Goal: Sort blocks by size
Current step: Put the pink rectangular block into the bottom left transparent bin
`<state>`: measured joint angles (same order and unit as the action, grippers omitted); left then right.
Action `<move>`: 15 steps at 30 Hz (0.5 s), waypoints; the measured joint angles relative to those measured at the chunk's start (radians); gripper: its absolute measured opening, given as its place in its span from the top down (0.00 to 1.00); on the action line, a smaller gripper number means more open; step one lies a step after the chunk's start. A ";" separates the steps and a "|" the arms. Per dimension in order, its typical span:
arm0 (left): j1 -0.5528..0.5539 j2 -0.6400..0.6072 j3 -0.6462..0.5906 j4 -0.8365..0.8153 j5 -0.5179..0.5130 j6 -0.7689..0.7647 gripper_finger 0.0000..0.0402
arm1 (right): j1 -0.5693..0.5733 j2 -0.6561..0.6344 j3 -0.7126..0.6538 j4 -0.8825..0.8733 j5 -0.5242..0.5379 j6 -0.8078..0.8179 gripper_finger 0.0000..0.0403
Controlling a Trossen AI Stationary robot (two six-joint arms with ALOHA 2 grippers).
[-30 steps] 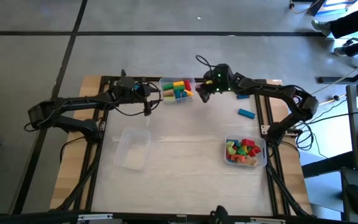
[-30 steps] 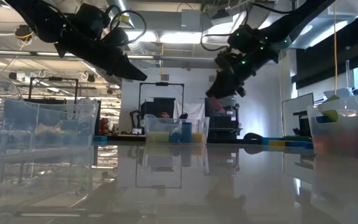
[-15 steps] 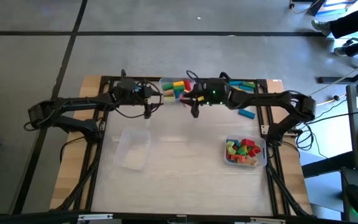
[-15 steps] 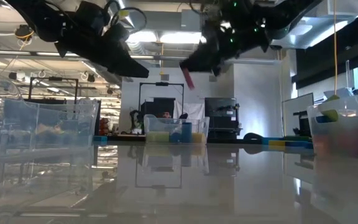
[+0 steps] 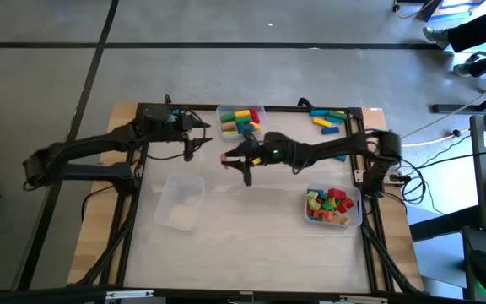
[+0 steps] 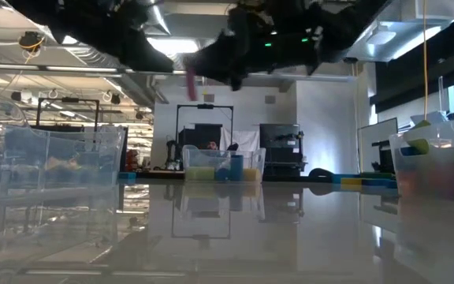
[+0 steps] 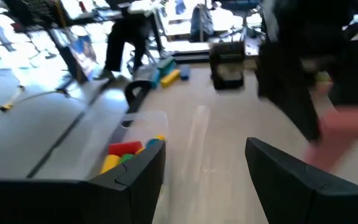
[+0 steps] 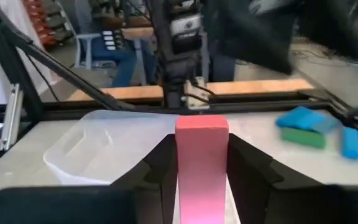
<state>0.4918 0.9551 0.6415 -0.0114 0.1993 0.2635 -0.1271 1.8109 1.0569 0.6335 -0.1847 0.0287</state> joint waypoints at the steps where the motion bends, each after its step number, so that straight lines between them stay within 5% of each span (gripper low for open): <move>1: 0.002 -0.023 0.000 -0.013 -0.007 0.000 0.46 | 0.009 0.028 0.029 0.012 0.000 0.000 0.72; 9: 0.020 -0.159 0.000 -0.066 -0.061 -0.053 0.46 | 0.059 0.253 0.325 -0.007 -0.087 -0.008 0.71; 15: 0.022 -0.199 0.000 -0.077 -0.065 -0.075 0.46 | 0.054 0.365 0.522 -0.204 -0.223 -0.016 0.71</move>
<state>0.5140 0.7561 0.6418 -0.0887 0.1341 0.1882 -0.0734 2.1756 1.5792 0.4291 -0.4080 0.0129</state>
